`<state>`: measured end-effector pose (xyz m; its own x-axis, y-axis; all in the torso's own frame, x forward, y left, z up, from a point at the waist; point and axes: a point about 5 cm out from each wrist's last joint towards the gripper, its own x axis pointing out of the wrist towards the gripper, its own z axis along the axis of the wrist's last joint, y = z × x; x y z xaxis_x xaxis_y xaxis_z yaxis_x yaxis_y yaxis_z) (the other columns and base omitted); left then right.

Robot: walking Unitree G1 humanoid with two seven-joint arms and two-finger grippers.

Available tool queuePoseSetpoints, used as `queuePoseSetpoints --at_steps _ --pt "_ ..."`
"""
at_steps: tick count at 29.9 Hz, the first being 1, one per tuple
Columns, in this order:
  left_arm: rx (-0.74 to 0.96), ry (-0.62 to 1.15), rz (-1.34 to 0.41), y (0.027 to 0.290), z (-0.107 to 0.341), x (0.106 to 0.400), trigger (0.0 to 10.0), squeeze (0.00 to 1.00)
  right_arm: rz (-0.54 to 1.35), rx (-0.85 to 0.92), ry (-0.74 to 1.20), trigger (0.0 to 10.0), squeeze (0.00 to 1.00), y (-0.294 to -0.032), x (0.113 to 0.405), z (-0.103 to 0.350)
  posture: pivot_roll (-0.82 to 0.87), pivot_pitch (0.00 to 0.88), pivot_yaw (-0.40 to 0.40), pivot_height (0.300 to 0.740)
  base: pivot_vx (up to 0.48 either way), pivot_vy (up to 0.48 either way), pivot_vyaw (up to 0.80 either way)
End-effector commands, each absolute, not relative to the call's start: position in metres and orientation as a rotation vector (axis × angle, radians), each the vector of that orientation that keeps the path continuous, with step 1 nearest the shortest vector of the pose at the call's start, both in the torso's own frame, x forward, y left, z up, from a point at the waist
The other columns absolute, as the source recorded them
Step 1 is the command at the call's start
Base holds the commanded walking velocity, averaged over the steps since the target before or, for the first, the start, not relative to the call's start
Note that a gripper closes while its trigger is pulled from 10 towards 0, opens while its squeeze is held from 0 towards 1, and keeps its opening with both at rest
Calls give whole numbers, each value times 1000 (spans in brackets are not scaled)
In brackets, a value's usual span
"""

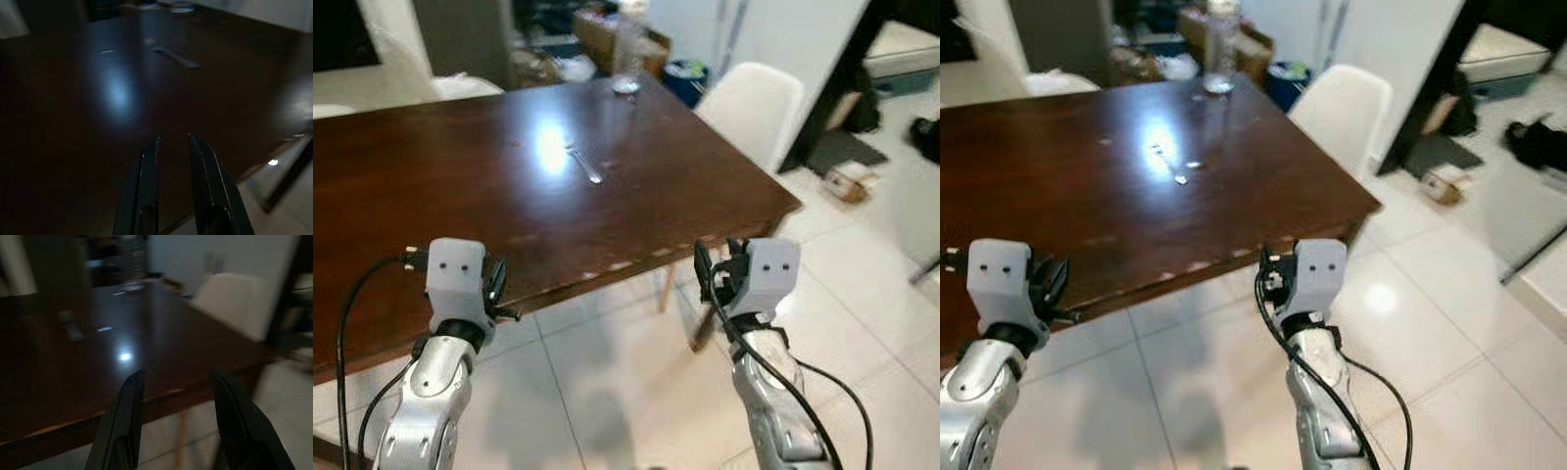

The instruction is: Setting the table

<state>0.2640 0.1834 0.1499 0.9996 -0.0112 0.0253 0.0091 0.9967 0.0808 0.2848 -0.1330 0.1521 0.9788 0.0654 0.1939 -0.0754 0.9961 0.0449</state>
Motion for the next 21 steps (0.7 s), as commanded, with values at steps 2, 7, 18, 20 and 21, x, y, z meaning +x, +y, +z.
queuePoseSetpoints --at_steps 2,7,18,20,21 --pt "82 12 -1 186 142 262 10000 0 68 63 -159 10000 0 -132 283 146 4 35 9 740 0 0 -800" --pt "84 44 13 191 132 260 10000 0 68 62 -150 10000 0 -133 283 143 3 37 7 740 0 0 -800" --pt "136 148 50 200 97 253 10000 0 61 -22 -17 10000 0 -145 279 102 1 41 5 740 0 0 -800" --pt "143 167 55 202 91 252 10000 0 55 -36 8 10000 0 -149 278 95 0 42 3 740 0 0 -800" --pt "152 186 57 203 85 250 10000 0 47 -52 33 10000 0 -153 276 87 0 42 3 740 0 0 -800"
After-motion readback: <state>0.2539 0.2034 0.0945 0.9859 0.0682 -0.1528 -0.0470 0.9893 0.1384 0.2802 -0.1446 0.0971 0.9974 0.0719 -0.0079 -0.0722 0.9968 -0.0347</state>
